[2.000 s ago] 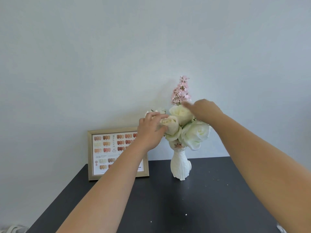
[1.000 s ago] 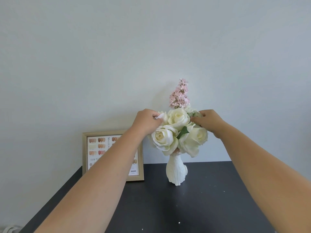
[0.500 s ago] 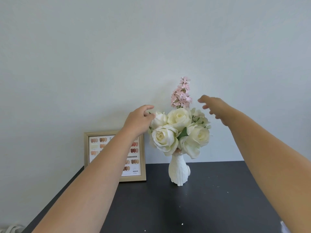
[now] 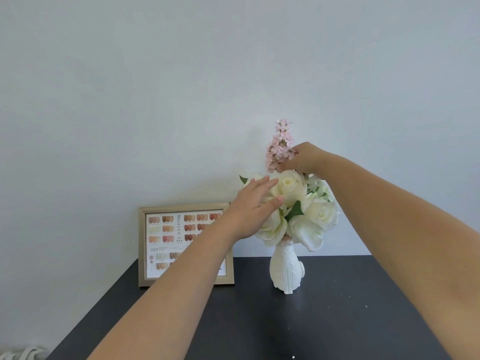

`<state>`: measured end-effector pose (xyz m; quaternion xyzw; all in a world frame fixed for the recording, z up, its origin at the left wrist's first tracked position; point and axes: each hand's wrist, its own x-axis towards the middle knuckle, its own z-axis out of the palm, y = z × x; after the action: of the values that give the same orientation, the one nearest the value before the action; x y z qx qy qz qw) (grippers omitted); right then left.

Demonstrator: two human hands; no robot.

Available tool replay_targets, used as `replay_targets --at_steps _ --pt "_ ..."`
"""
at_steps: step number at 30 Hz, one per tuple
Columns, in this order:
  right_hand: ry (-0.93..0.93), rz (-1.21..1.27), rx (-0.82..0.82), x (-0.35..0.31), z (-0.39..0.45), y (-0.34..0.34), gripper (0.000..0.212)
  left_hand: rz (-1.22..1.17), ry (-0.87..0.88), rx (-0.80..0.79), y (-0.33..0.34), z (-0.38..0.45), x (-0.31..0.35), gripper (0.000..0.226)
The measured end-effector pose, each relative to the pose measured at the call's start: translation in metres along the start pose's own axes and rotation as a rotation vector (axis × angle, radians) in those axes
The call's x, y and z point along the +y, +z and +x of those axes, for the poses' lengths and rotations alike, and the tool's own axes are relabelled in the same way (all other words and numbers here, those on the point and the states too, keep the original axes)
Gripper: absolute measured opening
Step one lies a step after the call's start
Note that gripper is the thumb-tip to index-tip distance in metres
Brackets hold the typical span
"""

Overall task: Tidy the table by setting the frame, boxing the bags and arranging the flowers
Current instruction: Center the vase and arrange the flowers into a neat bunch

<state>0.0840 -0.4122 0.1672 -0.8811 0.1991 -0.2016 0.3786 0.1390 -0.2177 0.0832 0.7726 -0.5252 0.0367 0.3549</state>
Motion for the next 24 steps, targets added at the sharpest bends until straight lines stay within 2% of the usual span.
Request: replay_targets --at_steps 5,11,20,24 --pt "-0.058 -0.113 0.032 -0.007 0.005 0.004 0.041 0.053 0.007 -0.034 0.002 0.000 -0.001 0.048" --pt "-0.068 -0.267 0.073 -0.007 0.004 0.017 0.028 0.097 0.018 -0.051 0.002 0.001 -0.004 0.050" --pt "-0.020 -0.317 0.062 -0.004 0.008 0.020 0.041 0.062 0.034 -0.073 -0.001 0.000 -0.003 0.048" --pt "0.020 -0.231 0.093 -0.001 0.001 0.011 0.039 -0.058 0.012 0.032 -0.001 -0.007 -0.003 0.049"
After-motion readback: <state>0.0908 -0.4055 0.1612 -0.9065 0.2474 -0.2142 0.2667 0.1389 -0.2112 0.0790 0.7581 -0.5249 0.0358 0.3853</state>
